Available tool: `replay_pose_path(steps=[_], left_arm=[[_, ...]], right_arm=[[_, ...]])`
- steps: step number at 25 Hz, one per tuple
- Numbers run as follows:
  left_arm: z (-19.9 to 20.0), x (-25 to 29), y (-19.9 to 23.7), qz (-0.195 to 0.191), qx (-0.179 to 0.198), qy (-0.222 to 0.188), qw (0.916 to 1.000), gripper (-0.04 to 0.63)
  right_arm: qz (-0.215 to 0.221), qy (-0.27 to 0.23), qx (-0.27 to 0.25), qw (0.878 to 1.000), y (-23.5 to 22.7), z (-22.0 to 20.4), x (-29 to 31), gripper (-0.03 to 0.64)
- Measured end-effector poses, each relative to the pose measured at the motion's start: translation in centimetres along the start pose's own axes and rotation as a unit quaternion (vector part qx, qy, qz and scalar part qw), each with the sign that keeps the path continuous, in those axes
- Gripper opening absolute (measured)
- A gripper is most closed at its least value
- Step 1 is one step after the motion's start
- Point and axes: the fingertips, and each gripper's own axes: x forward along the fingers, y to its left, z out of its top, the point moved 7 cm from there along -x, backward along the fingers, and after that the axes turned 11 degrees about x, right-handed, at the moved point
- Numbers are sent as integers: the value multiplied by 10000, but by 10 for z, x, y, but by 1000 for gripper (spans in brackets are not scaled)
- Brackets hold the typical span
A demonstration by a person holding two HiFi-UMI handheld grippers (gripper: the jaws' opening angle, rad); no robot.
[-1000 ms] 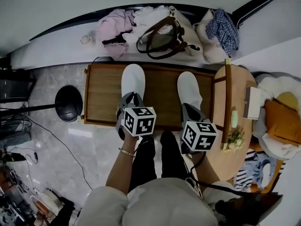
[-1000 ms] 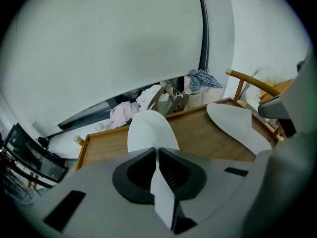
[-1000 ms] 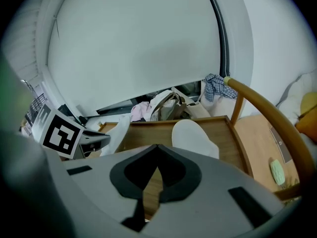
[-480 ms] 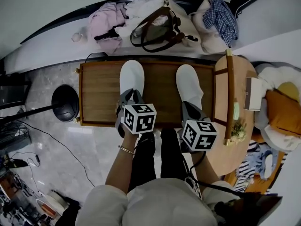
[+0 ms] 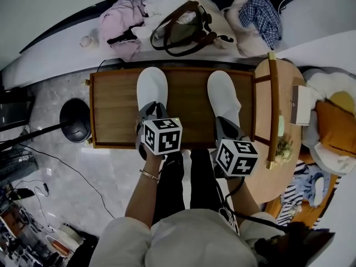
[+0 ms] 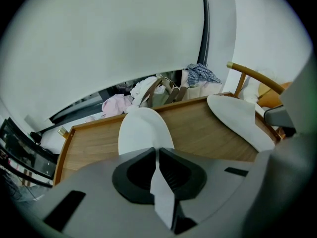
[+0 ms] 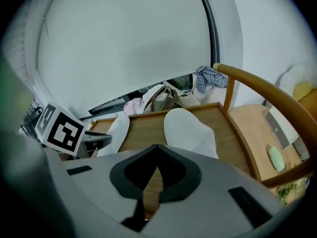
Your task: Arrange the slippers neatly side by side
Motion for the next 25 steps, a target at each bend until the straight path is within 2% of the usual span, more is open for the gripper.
replay_pose_path(steps=[11,21,25], left_arm=[[-3,-1,3,-121,-360,-153,9992,55],[-2,-7,7,-291,-516,-233,9980,111],[1,-14,8,-298,-510,-283,9979,114]], right_arm=[[30,62,-62,10000,3,-1,2,34],[31,19,-144,9999,6,3,-4,34],[66,-63,-193,9998,10,7,-9,34]])
